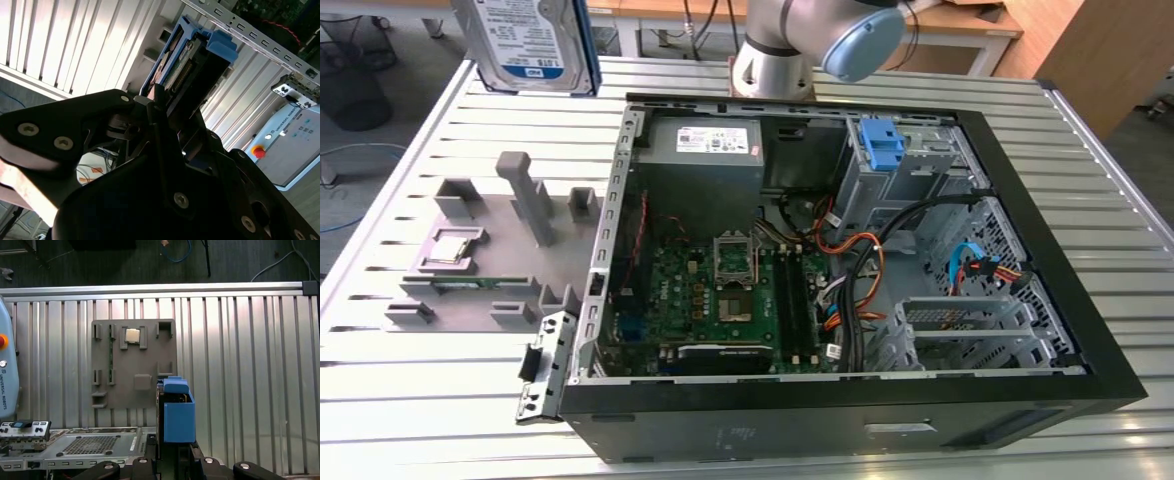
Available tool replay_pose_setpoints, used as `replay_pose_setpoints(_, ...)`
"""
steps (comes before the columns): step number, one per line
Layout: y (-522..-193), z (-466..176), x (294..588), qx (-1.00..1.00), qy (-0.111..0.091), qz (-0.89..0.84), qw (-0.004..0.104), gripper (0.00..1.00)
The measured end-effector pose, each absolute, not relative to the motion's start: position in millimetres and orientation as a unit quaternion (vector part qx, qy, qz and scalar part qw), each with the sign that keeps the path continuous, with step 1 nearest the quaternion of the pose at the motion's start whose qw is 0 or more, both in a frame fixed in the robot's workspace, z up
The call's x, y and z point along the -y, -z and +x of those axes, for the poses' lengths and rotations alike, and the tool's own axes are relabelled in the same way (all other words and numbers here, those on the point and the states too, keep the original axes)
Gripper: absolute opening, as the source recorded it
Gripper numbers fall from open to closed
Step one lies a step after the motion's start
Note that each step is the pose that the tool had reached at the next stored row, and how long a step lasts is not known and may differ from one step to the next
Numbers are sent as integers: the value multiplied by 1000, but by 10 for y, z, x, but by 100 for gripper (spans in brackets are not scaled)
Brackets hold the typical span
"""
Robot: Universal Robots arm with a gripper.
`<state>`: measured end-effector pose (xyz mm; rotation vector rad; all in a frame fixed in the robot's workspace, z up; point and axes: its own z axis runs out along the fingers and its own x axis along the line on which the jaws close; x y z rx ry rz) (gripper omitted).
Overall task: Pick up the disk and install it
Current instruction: 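Pick up the disk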
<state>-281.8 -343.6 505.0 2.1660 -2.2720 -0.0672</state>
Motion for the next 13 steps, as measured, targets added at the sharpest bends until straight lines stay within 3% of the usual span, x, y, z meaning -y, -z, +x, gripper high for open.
replay_pose_setpoints(13,-5049,-2587,3436,724,21,690,1,35)
